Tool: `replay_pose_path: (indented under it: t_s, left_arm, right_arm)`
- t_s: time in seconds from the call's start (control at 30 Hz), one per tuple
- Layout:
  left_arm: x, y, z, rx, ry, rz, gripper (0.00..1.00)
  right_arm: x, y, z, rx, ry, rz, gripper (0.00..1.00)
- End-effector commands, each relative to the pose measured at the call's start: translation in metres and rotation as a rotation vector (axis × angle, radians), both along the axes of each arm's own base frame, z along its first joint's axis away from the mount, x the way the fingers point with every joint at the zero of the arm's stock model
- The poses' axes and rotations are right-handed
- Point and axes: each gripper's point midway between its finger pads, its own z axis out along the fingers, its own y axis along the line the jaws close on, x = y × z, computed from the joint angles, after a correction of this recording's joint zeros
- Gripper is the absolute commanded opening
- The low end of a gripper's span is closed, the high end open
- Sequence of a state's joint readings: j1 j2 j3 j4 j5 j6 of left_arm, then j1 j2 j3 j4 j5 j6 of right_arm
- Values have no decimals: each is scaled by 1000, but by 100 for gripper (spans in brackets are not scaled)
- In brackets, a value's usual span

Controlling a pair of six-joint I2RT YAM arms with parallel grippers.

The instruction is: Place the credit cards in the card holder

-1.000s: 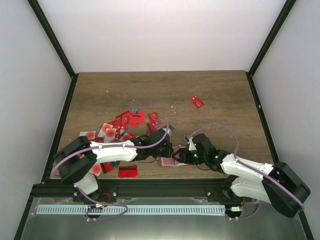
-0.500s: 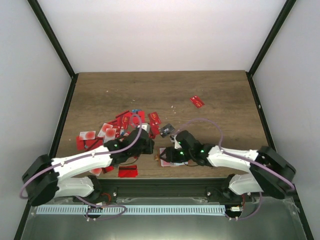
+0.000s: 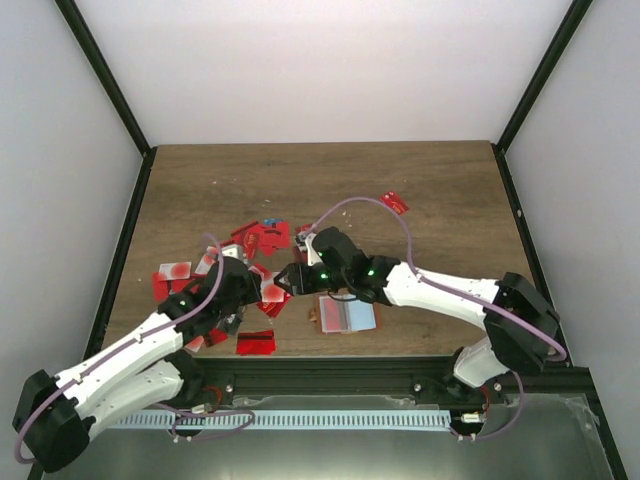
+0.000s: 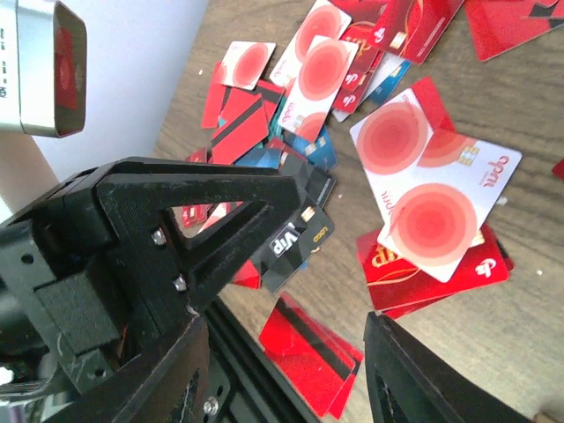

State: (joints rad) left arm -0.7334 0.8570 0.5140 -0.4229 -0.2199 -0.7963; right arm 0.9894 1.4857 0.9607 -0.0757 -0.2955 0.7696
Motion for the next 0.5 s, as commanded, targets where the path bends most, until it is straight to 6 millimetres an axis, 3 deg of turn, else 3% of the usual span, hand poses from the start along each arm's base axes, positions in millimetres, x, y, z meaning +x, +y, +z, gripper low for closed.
replay_pose_path:
  t_s: [0.0, 0.2, 0.47]
  left_arm:
    - [3, 27, -15, 43, 29, 69, 27]
    - [33, 52, -14, 17, 15, 151, 32]
    - [91, 70, -26, 16, 69, 130, 23]
  right_arm:
    - [18, 0, -5, -75, -73, -44, 51]
    - [46, 19, -7, -34, -71, -62, 51]
    - [89, 54, -34, 38, 78, -131, 53]
